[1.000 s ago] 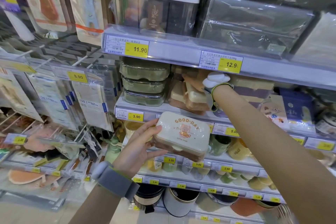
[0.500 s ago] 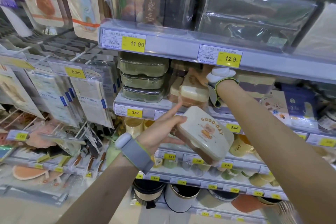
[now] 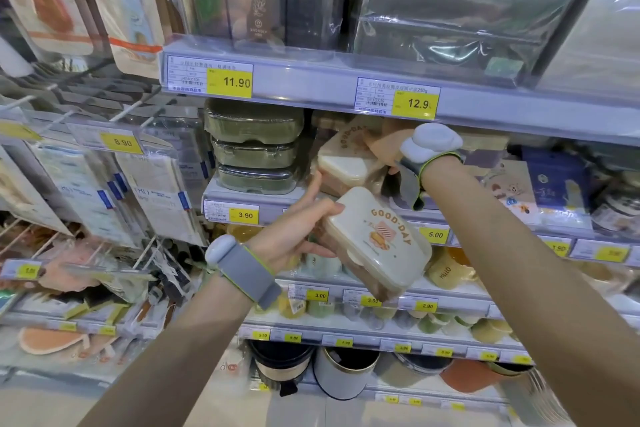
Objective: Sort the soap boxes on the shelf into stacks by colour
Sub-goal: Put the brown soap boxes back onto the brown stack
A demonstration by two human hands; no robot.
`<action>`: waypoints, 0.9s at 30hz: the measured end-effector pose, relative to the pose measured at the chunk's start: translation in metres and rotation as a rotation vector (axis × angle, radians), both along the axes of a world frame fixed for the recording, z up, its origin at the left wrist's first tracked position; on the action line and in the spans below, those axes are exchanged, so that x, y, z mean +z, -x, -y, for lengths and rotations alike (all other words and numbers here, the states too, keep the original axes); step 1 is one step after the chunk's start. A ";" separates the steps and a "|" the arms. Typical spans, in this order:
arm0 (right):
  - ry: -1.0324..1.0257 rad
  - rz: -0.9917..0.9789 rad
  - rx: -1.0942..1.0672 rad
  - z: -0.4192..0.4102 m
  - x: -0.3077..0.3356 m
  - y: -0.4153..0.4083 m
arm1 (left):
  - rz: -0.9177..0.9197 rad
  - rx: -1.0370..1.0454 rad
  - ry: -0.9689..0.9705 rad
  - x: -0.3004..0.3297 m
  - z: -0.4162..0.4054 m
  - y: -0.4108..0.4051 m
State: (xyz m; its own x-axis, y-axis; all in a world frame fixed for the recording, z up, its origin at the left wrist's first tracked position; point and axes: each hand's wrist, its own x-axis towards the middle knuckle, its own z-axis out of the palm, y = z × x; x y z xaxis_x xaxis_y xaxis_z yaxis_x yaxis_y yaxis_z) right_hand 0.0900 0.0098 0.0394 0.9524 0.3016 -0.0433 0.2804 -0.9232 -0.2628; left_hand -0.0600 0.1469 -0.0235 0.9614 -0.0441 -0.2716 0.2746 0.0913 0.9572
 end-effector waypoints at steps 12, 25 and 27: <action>0.136 0.000 -0.020 0.013 0.015 0.025 | 0.005 -0.003 -0.018 0.006 -0.022 -0.009; 0.042 0.120 -0.107 0.013 -0.002 0.045 | 0.049 0.057 -0.018 0.015 -0.027 -0.028; 0.016 0.179 -0.136 0.013 -0.008 0.044 | 0.043 0.051 -0.035 0.018 -0.026 -0.031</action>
